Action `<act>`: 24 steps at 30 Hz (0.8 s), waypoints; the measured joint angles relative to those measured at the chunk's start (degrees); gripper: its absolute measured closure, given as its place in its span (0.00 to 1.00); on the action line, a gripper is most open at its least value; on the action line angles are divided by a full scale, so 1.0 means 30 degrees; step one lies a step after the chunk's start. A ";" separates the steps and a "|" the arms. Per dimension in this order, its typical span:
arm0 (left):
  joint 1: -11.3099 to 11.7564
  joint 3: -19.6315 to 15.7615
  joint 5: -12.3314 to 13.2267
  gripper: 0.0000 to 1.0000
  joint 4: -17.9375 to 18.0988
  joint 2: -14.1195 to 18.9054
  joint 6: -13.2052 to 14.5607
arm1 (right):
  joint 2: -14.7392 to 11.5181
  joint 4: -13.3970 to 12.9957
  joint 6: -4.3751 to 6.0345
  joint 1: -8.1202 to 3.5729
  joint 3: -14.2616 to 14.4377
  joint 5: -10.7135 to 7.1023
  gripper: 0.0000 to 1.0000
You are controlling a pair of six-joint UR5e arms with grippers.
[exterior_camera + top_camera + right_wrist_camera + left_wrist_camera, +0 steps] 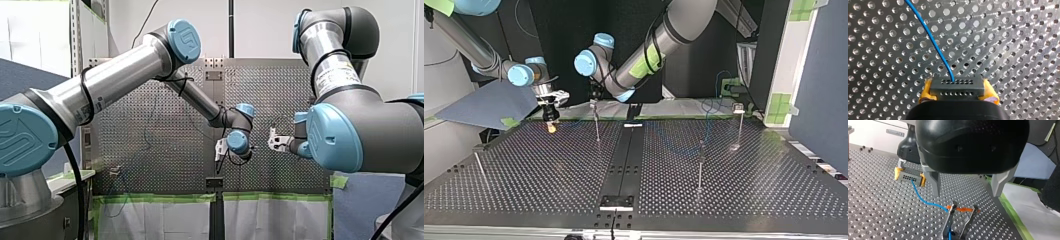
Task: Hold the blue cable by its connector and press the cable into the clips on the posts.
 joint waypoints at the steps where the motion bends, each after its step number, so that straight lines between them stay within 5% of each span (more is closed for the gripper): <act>1: -0.0001 -0.0026 -0.0011 0.00 0.0002 0.0002 -0.0061 | 0.0000 -0.0001 0.0001 -0.0001 0.0001 0.0001 1.00; 10: 0.0194 -0.0821 -0.0290 0.00 0.0204 0.0002 -0.0967 | 0.0001 0.0003 0.0000 -0.0001 0.0002 -0.0001 1.00; 24: 0.0183 -0.1028 -0.0914 0.00 0.0265 0.0003 -0.1070 | 0.0001 -0.0003 -0.0001 -0.0004 0.0026 0.0000 1.00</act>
